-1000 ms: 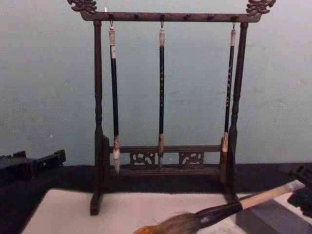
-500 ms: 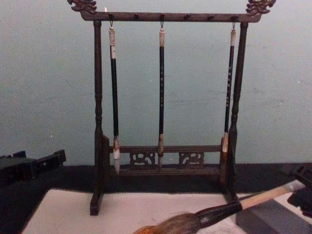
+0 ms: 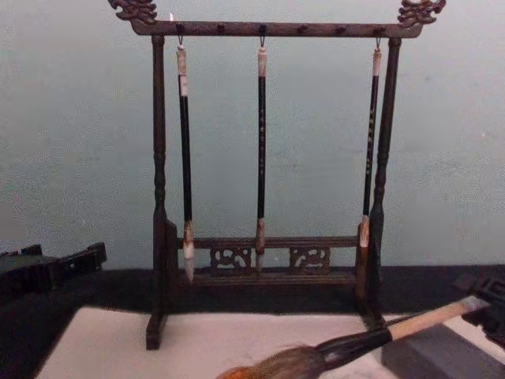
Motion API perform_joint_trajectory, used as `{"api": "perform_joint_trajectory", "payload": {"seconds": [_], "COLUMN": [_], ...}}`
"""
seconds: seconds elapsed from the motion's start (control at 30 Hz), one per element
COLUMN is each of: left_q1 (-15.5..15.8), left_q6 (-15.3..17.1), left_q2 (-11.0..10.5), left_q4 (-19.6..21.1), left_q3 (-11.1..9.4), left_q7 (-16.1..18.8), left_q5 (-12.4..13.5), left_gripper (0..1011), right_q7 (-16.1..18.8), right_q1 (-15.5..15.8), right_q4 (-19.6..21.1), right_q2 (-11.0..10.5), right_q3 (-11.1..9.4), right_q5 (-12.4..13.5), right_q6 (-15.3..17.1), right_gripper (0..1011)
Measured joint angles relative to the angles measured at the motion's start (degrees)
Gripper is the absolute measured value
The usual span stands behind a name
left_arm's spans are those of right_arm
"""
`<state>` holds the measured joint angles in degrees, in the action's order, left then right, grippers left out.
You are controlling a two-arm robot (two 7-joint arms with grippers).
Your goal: Pick up the brush from the inkstone, write on the paper, then place the brush back to its original position.
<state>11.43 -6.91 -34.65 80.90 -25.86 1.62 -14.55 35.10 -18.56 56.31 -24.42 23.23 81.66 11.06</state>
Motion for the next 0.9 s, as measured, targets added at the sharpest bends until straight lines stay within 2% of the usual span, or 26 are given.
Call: {"api": "perform_joint_trajectory", "payload": {"seconds": [0.03,0.2,0.23,0.27,0.37,0.9], "left_q1": [0.0,0.0,0.0,0.0,0.0,0.0], "left_q6": [0.0,0.0,0.0,0.0,0.0,0.0], "left_q2": [0.0,0.0,0.0,0.0,0.0,0.0], "left_q4": [0.0,0.0,0.0,0.0,0.0,0.0], "left_q3": [0.0,0.0,0.0,0.0,0.0,0.0], "left_q7": [0.0,0.0,0.0,0.0,0.0,0.0], "left_q5": [0.0,0.0,0.0,0.0,0.0,0.0], "left_gripper": [1000,1002,1002,1002,1002,1002], "right_q7": [0.0,0.0,0.0,0.0,0.0,0.0], "right_q1": [0.0,0.0,0.0,0.0,0.0,0.0], "right_q4": [0.0,0.0,0.0,0.0,0.0,0.0], "right_q2": [0.0,0.0,0.0,0.0,0.0,0.0], "right_q3": [0.0,0.0,0.0,0.0,0.0,0.0], "right_q5": [0.0,0.0,0.0,0.0,0.0,0.0], "right_q6": [0.0,0.0,0.0,0.0,0.0,0.0], "right_gripper": [540,390,329,329,218,200]}}
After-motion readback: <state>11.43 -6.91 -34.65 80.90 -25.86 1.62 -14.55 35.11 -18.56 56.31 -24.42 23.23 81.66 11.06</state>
